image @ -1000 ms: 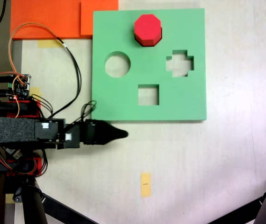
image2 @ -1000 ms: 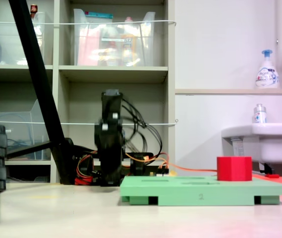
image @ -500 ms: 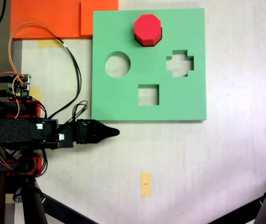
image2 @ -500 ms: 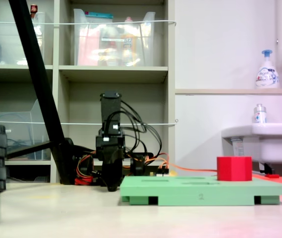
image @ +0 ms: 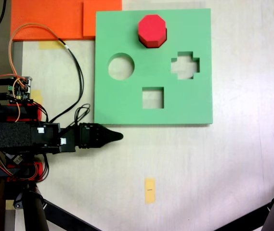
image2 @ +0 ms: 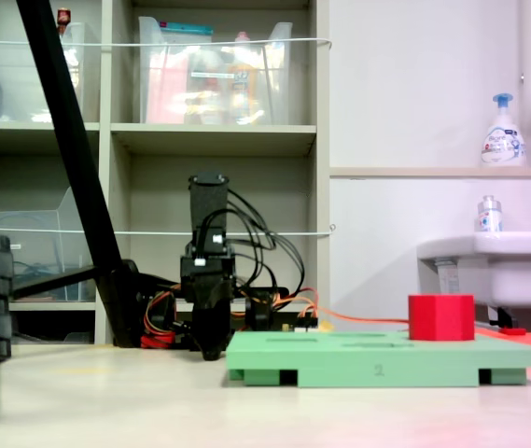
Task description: Put the octagonal pillar block into the corresponding hole
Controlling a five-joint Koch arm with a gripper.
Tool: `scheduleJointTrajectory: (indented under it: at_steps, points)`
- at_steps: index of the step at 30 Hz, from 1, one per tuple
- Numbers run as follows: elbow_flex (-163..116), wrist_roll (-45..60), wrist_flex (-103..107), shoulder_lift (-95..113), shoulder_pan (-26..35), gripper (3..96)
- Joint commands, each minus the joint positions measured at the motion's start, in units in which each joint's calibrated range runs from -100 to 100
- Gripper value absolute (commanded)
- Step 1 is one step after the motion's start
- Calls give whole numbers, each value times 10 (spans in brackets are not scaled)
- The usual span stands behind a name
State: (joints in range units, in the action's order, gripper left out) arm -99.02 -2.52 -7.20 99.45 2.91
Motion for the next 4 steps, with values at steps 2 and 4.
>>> scheduleJointTrajectory:
  at_steps: [2,4]
  points:
    - [-10,1,64,5,2,485]
    - [-10,1,64,5,2,485]
